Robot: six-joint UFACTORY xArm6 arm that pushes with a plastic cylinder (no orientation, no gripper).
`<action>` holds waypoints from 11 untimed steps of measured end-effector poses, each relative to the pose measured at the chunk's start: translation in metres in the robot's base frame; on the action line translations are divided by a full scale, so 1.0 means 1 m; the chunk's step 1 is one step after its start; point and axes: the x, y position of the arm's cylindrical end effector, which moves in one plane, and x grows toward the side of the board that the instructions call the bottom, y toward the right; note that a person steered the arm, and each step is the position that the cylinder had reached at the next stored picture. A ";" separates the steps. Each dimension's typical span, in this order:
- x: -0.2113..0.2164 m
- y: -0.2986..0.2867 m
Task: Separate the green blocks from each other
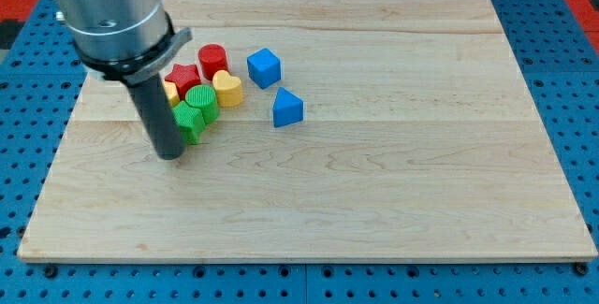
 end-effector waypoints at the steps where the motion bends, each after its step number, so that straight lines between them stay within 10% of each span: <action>1: 0.039 -0.036; 4: -0.042 -0.050; 8: -0.031 0.142; 11: -0.010 0.153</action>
